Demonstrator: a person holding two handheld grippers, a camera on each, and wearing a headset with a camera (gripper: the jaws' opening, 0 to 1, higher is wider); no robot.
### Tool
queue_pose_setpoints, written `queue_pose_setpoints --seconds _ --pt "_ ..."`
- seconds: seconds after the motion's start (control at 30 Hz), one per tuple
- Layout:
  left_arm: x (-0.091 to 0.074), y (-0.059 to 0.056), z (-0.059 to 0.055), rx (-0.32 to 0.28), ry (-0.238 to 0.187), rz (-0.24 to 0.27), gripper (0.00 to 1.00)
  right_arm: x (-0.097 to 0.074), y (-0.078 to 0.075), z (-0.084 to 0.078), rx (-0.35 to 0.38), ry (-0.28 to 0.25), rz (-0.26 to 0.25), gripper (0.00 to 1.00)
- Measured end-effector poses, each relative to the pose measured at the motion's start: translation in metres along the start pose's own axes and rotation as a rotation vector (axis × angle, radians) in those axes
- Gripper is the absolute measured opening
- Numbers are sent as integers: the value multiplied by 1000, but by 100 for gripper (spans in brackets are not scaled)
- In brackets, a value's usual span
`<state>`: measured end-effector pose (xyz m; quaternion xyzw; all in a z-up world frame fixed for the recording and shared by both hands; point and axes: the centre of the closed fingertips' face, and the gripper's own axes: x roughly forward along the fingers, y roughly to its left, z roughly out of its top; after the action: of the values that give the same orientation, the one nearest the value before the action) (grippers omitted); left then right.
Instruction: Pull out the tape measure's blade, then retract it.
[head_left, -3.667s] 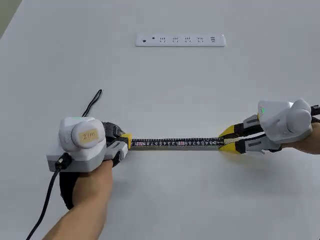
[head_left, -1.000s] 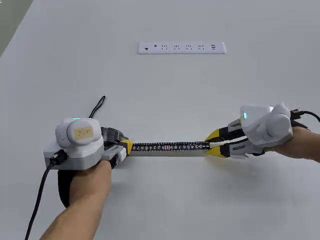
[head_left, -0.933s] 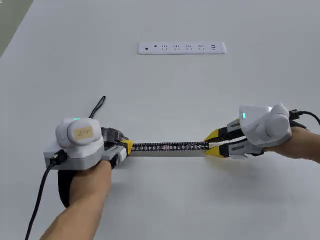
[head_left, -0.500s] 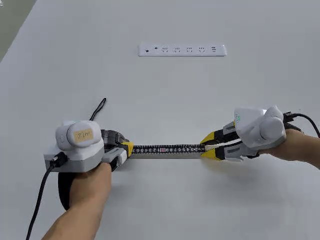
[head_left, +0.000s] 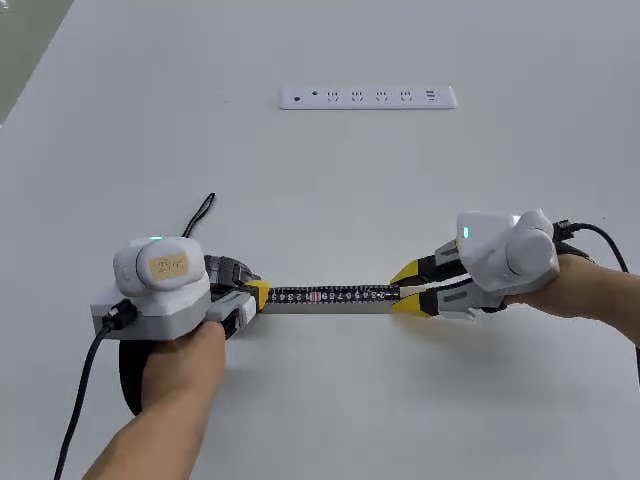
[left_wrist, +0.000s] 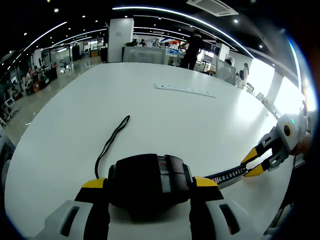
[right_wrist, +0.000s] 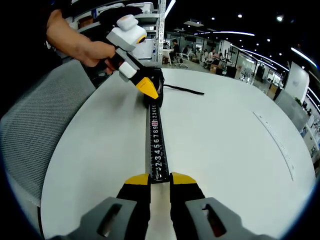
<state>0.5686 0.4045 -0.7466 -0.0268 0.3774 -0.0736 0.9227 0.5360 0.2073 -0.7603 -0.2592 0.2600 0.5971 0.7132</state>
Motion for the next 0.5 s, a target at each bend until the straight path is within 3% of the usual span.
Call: queue_pose_setpoints --seconds 0.5 --pt "-2 -1 -1 -3 -3 -3 62 12 -1 7 0 -16 8 13"
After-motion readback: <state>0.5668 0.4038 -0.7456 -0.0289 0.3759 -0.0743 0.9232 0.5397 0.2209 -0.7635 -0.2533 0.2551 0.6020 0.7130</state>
